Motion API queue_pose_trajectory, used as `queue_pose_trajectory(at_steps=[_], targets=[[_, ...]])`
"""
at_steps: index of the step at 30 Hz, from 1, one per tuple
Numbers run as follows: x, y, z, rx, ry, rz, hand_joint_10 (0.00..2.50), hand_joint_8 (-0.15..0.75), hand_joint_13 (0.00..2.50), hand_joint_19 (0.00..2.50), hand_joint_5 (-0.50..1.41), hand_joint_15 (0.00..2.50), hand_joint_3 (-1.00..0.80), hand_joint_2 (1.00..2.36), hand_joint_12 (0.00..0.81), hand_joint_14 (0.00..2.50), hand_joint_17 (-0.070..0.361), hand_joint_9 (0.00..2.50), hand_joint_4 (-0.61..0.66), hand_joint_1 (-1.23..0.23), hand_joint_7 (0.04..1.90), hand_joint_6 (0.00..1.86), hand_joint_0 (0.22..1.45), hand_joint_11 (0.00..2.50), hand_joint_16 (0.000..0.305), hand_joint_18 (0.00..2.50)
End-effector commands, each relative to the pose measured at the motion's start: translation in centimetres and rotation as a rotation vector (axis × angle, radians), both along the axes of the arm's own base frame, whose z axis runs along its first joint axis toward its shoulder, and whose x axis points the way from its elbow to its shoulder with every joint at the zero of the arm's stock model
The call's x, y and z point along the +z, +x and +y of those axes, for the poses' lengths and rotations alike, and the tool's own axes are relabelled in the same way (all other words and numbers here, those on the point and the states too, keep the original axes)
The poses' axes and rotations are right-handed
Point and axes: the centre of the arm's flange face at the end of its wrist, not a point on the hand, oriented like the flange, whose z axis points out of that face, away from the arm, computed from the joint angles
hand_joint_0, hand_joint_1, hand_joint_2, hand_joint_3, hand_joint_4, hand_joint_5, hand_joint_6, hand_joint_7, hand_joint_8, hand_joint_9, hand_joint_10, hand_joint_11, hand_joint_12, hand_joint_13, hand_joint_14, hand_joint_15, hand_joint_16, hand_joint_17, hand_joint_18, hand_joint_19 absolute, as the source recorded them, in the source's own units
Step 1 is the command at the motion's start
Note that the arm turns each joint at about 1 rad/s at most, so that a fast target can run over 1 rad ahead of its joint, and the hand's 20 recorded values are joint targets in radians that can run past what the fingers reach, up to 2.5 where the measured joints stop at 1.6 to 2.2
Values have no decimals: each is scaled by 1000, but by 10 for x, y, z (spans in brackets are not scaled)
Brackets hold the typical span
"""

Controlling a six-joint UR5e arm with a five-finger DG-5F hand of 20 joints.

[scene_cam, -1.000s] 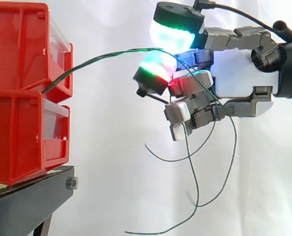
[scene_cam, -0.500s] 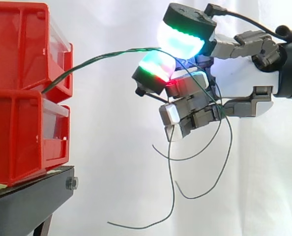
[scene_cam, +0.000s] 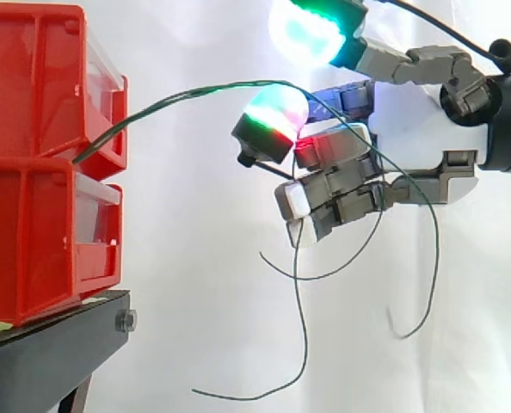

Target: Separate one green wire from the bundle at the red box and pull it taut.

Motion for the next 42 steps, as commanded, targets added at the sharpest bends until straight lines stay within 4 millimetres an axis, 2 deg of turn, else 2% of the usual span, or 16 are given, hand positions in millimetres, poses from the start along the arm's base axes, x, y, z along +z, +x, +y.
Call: queue_pose_trajectory(at_steps=[1,4,5,6,8,10,12,19,23,27,31,34,37,42], targets=[[0,0,0,-1,0,0,9,257,840,738,-157,803,-472,1002,400,24,118,1227,70,-403,1075,891,584,1543,53,627],[0,0,0,-1,0,0,9,262,860,740,-159,820,-238,1019,400,24,119,1225,105,-542,1112,910,580,1552,53,652],[0,0,0,1,-1,0,6,269,870,729,-155,826,-119,1023,401,23,120,1248,122,-637,1120,930,583,1579,53,674],[0,0,0,-1,-1,0,6,267,879,726,-155,836,-90,1025,403,25,119,1247,110,-668,1139,931,593,1579,53,693],[0,0,0,-1,0,1,4,271,893,717,-157,838,-15,1026,408,26,122,1248,13,-747,1226,942,621,1622,54,722],[0,0,0,-1,0,3,1,259,888,717,-164,831,5,1027,405,25,121,1230,-49,-781,1201,959,640,1634,54,725],[0,0,0,-1,0,3,3,261,871,707,-175,837,-10,1027,398,25,120,1210,-73,-801,1166,966,659,1640,54,721],[0,0,0,-1,0,0,3,261,819,657,-186,793,-339,1014,387,24,117,1128,-12,-926,1063,963,758,1603,52,681],[0,0,0,-1,-1,0,4,248,807,649,-183,780,-480,1002,383,25,116,1117,-12,-931,1032,957,785,1587,51,680],[0,0,0,-1,-1,0,5,250,805,646,-177,774,-447,1005,382,24,115,1127,1,-954,1101,948,773,1574,51,681],[0,0,0,-1,-1,0,5,253,806,646,-175,778,-466,1003,380,23,115,1131,25,-939,1072,950,746,1573,51,687],[0,0,0,-1,-1,0,5,256,811,672,-171,788,-500,1000,384,25,115,1153,51,-894,1021,944,652,1570,51,680],[0,0,0,-1,-1,0,6,263,816,690,-169,792,-500,1000,388,26,116,1159,63,-866,1042,936,612,1575,51,679],[0,0,0,-1,-1,0,5,291,859,715,-160,803,-500,1000,416,22,126,1221,88,-652,1054,921,513,1529,56,700]])
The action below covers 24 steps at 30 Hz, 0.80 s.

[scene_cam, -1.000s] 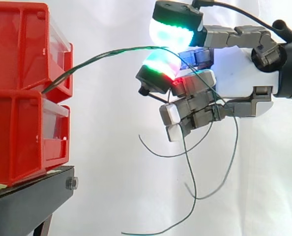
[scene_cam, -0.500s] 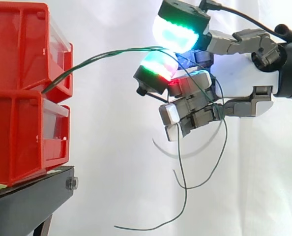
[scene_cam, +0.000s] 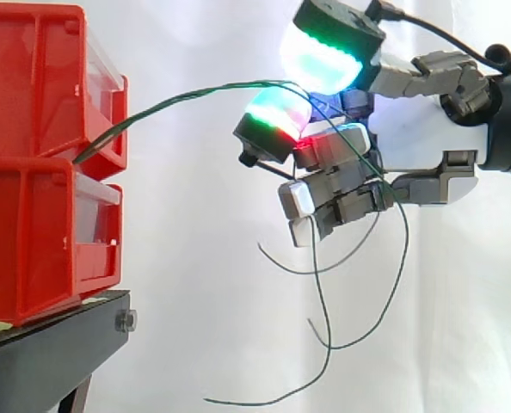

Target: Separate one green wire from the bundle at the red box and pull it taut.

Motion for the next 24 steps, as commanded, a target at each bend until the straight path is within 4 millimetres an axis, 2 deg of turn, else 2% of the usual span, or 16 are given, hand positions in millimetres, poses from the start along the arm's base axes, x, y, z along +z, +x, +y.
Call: queue_pose_trajectory(at_steps=[1,3,5,7,10,11,14,18,20,24], targets=[[0,0,0,-1,0,-2,6,286,865,723,-158,803,-500,1000,416,24,127,1224,88,-611,1056,917,512,1534,56,700],[0,0,0,-1,0,-2,7,283,870,729,-159,814,-500,1000,411,22,125,1235,88,-520,1065,911,529,1529,56,686],[0,0,0,-1,0,-2,11,264,869,753,-160,834,-428,1007,403,25,120,1237,67,-409,1075,899,585,1534,53,659],[0,0,0,-1,0,-2,13,267,874,765,-159,820,-387,1010,402,25,121,1242,61,-406,1081,895,590,1538,54,656],[-1,1,1,2,0,0,10,265,883,765,-168,840,-256,1018,407,25,122,1237,88,-508,1085,894,580,1542,54,658],[-1,1,1,2,0,0,9,264,885,763,-178,840,-197,1018,410,24,124,1230,99,-605,1074,903,574,1557,55,661],[0,0,0,-1,1,1,5,281,900,738,-182,830,-131,1018,425,24,132,1233,118,-675,1052,916,585,1551,59,692],[1,0,0,-1,2,0,5,277,886,742,-187,831,-146,1017,417,24,130,1221,118,-703,1016,926,596,1556,58,688],[0,0,0,-1,2,-2,6,259,872,754,-191,837,-258,1016,403,23,123,1197,115,-723,1013,926,601,1581,55,663],[0,0,0,-1,0,-3,5,262,875,743,-191,839,-295,1015,401,23,122,1197,112,-724,999,928,605,1573,54,666]])
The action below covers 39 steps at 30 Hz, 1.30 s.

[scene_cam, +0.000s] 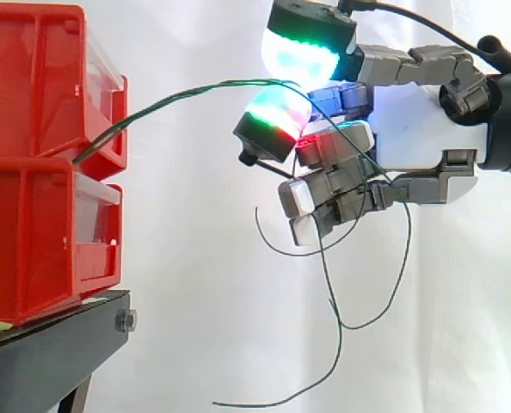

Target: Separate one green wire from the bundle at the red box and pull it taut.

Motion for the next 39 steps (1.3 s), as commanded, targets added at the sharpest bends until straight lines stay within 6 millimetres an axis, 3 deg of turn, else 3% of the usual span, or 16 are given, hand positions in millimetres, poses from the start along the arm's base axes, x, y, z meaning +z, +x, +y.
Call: queue_pose_trajectory(at_steps=[1,9,21,30,32,39], targets=[[0,0,0,0,-1,-1,5,263,875,743,-192,838,-301,1015,398,25,122,1199,114,-721,1007,927,604,1561,54,667],[0,0,0,0,-1,-1,5,276,882,737,-190,840,-421,1007,402,25,125,1195,114,-660,988,925,556,1561,56,682],[-1,0,0,0,-3,2,5,261,890,741,-185,838,-161,1021,399,25,122,1211,71,-723,1064,935,614,1573,54,689],[0,0,0,-2,-3,-1,5,260,881,729,-192,841,-216,1021,399,25,122,1164,54,-780,1012,939,643,1562,54,690],[-1,0,0,0,-3,1,4,255,869,700,-197,815,-302,1018,391,25,119,1136,29,-865,1008,944,705,1552,53,697],[0,0,0,0,-1,-1,5,254,873,664,-195,800,-482,1002,378,26,115,1136,13,-906,977,948,774,1529,51,729]])
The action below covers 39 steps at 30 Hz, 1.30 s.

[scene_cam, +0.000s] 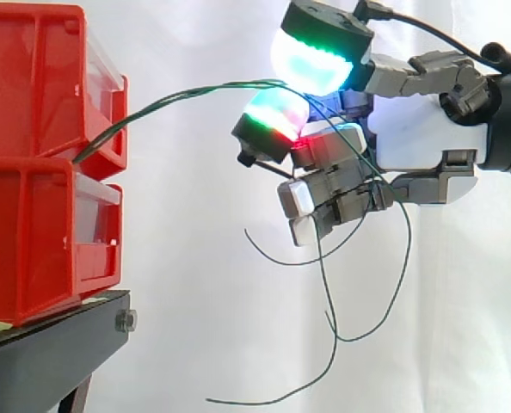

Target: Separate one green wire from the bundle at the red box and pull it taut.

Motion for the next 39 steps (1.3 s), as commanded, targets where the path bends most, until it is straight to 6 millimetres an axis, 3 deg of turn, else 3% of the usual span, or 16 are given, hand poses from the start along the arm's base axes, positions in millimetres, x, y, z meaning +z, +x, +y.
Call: queue_pose_trajectory(at_steps=[1,5,11,21,26,33,39], targets=[[0,0,0,0,0,0,6,254,874,665,-194,796,-500,1000,377,26,115,1136,26,-912,977,947,775,1535,51,733],[0,0,0,0,0,0,6,261,876,674,-187,806,-500,1000,381,27,115,1148,63,-888,966,942,688,1535,51,738],[0,0,-1,-1,0,0,7,272,901,721,-174,829,-500,1000,396,25,121,1205,91,-680,998,921,560,1537,54,721],[0,0,-1,-1,0,0,7,266,929,746,-170,844,-443,1005,393,25,121,1240,87,-542,1036,908,586,1539,54,714],[0,0,-1,-1,0,0,8,264,934,747,-168,855,-332,1014,395,26,120,1242,98,-581,1075,916,595,1541,54,721],[0,0,-1,-1,0,0,8,264,929,726,-170,838,-286,1018,387,27,120,1198,67,-749,1068,936,646,1541,53,742],[0,0,-1,-1,0,0,8,257,889,684,-180,821,-462,1003,378,26,117,1124,41,-914,998,944,715,1508,52,730]])
